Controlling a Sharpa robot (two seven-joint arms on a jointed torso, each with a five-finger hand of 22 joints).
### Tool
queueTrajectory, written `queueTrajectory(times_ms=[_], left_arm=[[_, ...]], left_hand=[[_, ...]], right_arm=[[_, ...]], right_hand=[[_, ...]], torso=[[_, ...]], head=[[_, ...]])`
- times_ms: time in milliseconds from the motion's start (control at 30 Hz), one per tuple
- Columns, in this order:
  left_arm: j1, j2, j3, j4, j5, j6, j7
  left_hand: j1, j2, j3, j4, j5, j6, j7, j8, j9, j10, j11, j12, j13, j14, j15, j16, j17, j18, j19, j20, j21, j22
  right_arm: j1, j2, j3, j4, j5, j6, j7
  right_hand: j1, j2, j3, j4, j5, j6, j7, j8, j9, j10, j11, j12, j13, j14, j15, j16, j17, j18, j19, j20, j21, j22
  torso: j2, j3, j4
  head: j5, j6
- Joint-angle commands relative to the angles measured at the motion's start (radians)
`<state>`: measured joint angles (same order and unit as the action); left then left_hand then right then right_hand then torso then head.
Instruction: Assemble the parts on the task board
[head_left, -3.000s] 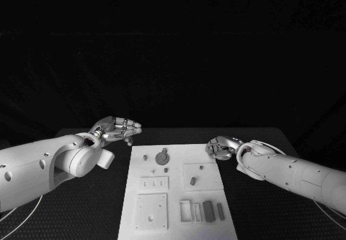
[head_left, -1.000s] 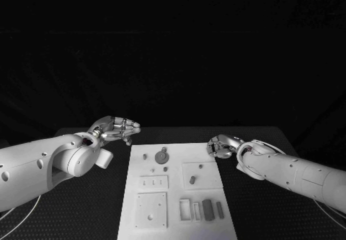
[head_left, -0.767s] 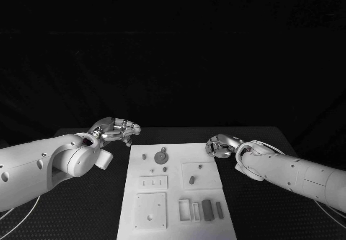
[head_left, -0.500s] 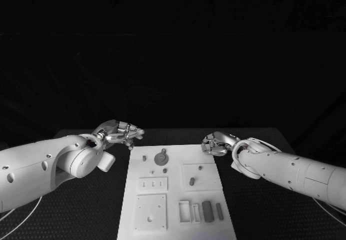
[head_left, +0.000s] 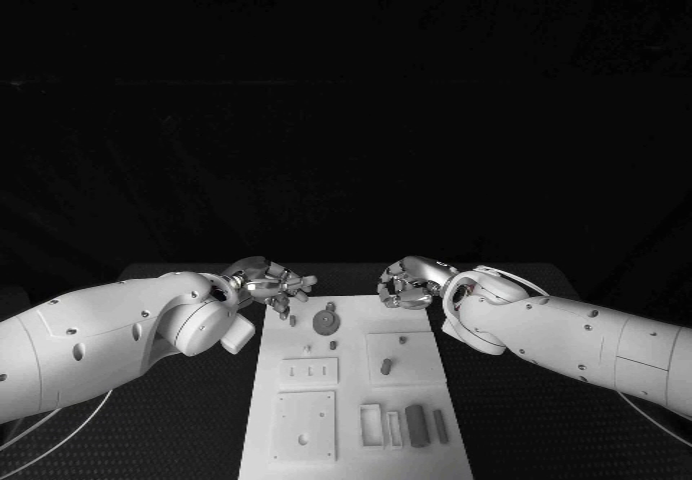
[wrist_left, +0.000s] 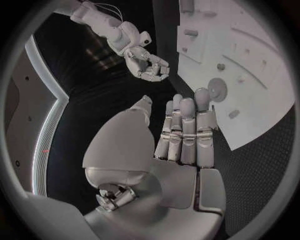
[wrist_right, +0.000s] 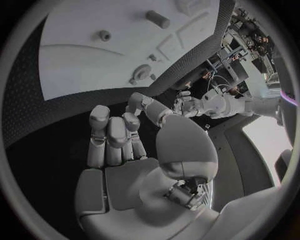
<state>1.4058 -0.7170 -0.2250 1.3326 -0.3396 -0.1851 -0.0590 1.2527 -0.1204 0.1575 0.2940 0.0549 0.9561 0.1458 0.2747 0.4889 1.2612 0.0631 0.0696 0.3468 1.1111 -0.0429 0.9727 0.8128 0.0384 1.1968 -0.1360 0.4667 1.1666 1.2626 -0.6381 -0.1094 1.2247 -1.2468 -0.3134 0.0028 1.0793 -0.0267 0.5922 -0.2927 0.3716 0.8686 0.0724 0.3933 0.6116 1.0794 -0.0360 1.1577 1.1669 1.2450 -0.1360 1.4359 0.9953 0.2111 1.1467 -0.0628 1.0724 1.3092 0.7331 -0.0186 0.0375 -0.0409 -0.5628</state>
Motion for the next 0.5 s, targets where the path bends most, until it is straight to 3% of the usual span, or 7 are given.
queueTrajectory(times_ms=[33, 233, 500], left_arm=[[-0.004, 0.02, -0.003, 0.001, -0.023, -0.006, -0.081], [-0.014, 0.045, -0.003, 0.005, -0.023, -0.006, -0.106], [-0.021, 0.059, -0.003, 0.029, 0.008, -0.009, -0.101]], left_hand=[[-0.018, -0.012, 0.013, -0.001, -0.006, -0.021, 0.008, -0.014, -0.006, -0.011, 0.006, -0.003, 0.001, -0.007, 0.002, 0.007, -0.002, 0.062, -0.003, -0.005, -0.006, 0.002], [-0.041, -0.026, 0.035, 0.0, -0.006, -0.04, 0.012, -0.025, -0.014, -0.027, 0.01, -0.003, 0.001, -0.007, 0.006, 0.009, -0.004, 0.065, 0.0, -0.001, -0.01, 0.007], [-0.039, -0.026, 0.049, -0.003, -0.006, -0.038, -0.002, -0.022, -0.014, -0.04, 0.011, -0.004, 0.0, -0.008, 0.007, 0.011, -0.005, 0.068, -0.001, 0.001, -0.012, 0.012]], right_arm=[[0.004, 0.006, 0.002, 0.032, -0.059, 0.024, -0.065], [0.005, 0.025, 0.004, 0.063, -0.072, 0.021, -0.086], [0.005, 0.042, 0.004, 0.098, -0.065, 0.016, -0.092]], right_hand=[[0.0, -0.011, 0.007, 0.002, 0.005, 0.209, -0.006, 0.004, 0.016, 0.001, -0.004, 0.006, 0.001, 0.002, -0.003, 0.001, -0.001, 0.051, 0.006, -0.004, 0.005, 0.016], [0.0, -0.011, 0.007, 0.002, 0.005, 0.209, -0.006, 0.004, 0.017, 0.002, -0.004, 0.006, 0.001, 0.002, -0.004, 0.0, -0.003, 0.051, 0.006, -0.004, 0.005, 0.016], [-0.001, -0.009, 0.009, 0.002, 0.006, 0.209, -0.006, 0.003, 0.018, 0.003, -0.005, 0.005, 0.0, 0.004, -0.005, 0.0, -0.002, 0.051, 0.008, -0.005, 0.005, 0.016]], torso=[[-0.015, -0.0005, -0.0024], [-0.024, 0.0006, -0.003], [-0.026, 0.0034, -0.0021]], head=[[0.005, 0.001], [0.016, -0.006], [0.016, -0.001]])
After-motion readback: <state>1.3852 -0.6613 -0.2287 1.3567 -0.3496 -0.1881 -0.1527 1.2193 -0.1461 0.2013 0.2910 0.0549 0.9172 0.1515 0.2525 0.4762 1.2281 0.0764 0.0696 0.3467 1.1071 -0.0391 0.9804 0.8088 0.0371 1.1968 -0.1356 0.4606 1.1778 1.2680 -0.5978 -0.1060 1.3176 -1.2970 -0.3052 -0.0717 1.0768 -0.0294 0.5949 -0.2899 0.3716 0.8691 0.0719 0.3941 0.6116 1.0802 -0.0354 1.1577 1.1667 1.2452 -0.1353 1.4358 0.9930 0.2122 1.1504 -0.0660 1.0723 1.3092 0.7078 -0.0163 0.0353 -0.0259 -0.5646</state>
